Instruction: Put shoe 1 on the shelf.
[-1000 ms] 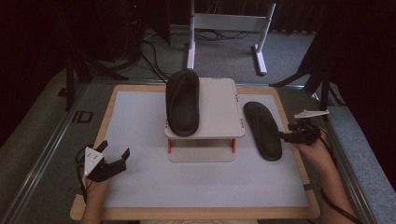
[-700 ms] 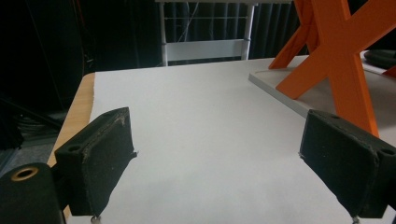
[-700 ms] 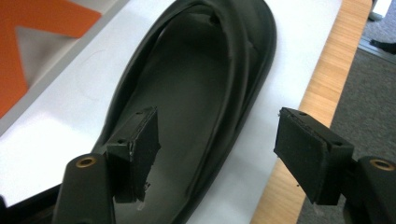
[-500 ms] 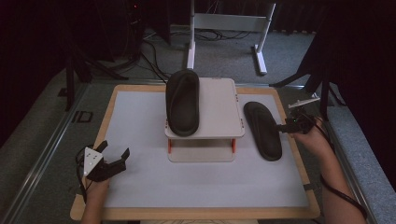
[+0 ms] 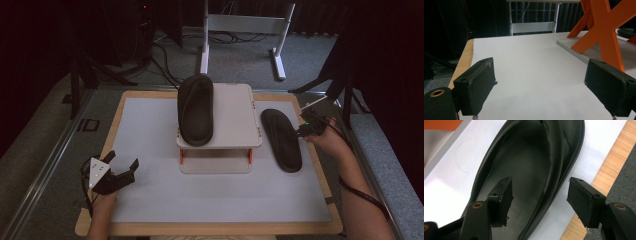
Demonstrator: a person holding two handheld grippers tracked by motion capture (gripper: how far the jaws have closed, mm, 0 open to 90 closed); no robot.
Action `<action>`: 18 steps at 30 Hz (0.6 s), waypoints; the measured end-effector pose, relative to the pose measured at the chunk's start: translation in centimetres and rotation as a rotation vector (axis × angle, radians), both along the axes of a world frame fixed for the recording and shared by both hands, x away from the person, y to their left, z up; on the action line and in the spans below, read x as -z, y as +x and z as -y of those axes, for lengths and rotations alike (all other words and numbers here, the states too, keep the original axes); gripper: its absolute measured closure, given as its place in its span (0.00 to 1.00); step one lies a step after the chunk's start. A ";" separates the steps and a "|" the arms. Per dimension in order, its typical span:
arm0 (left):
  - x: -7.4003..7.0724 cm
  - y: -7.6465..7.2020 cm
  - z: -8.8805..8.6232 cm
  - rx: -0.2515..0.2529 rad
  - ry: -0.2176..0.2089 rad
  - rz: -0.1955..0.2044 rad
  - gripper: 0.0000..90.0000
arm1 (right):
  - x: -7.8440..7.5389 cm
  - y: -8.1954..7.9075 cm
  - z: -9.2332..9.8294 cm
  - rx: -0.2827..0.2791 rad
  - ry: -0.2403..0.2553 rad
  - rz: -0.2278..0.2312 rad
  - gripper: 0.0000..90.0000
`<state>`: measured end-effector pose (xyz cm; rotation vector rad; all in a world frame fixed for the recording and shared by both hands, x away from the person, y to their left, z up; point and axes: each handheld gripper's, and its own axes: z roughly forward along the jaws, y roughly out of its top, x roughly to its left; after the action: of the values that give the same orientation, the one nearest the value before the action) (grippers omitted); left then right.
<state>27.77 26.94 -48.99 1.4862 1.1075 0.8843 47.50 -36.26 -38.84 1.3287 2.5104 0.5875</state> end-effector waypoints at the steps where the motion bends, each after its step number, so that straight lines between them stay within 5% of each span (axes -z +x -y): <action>1: 0.0 0.0 0.0 0.000 -0.002 -0.001 0.11 | 0.0 0.2 -0.1 -0.002 -0.005 -0.004 0.42; 18: 0.0 0.0 -0.1 0.008 -0.006 -0.002 0.11 | 0.9 4.1 -1.1 0.056 -0.065 -0.153 0.70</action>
<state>27.80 27.00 -48.99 1.4863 1.1036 0.8735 51.59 -35.15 -39.72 1.4656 2.5778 0.4038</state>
